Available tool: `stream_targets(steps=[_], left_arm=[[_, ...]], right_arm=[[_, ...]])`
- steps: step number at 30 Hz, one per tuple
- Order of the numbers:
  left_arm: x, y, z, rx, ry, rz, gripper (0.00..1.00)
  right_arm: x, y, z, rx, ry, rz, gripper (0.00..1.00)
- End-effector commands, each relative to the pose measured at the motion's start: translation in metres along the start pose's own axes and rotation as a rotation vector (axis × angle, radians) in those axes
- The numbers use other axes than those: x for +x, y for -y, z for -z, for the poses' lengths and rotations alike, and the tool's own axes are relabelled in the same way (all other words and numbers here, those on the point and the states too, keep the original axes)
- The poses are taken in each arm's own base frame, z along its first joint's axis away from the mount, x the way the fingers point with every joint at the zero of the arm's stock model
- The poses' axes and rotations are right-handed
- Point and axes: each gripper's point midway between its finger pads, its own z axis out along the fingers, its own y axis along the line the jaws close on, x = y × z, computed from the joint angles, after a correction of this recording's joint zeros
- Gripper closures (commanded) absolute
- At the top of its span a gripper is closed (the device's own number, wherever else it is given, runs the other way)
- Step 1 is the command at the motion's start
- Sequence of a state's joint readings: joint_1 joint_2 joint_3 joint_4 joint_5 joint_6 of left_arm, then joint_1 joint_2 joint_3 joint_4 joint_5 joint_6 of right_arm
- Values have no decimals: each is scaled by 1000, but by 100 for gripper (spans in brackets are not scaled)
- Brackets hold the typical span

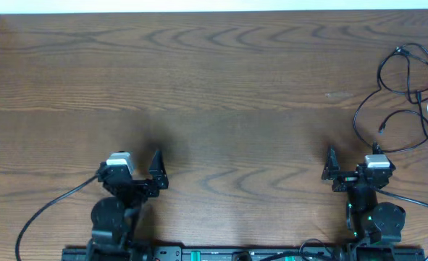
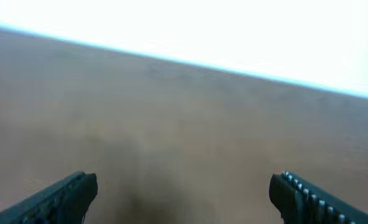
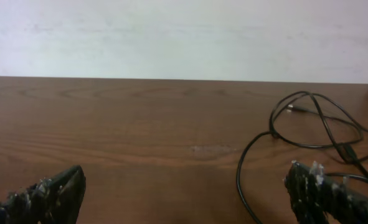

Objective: Untangle cables

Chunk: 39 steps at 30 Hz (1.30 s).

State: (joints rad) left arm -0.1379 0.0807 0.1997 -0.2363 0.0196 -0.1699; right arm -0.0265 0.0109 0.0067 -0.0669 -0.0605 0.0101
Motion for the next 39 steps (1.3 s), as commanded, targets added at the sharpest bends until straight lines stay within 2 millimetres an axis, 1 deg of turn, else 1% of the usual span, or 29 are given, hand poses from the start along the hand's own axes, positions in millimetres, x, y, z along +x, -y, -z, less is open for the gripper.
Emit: stream_targets(steps=[1, 3, 5, 10, 12, 15, 39], left_arm=[[-1, -2, -5, 6, 85, -100, 6], [-7, -2, -6, 8, 148, -131, 6], [-11, -7, -9, -10, 203, -148, 6], [-11, -24, -11, -74, 228, -159, 6], [-4, -30, -12, -97, 197, -156, 6], [25, -37, -16, -116, 75, -149, 6], [27, -38, -16, -121, 64, -149, 6]], right_arm=[[0, -4, 0, -17, 0, 12, 1], [0, -4, 0, -17, 0, 12, 1], [0, -4, 0, -18, 0, 12, 1], [0, -4, 0, -17, 0, 12, 1], [0, -4, 0, -17, 0, 12, 1], [0, -4, 0, -18, 0, 12, 1], [0, -4, 0, -18, 0, 12, 1]])
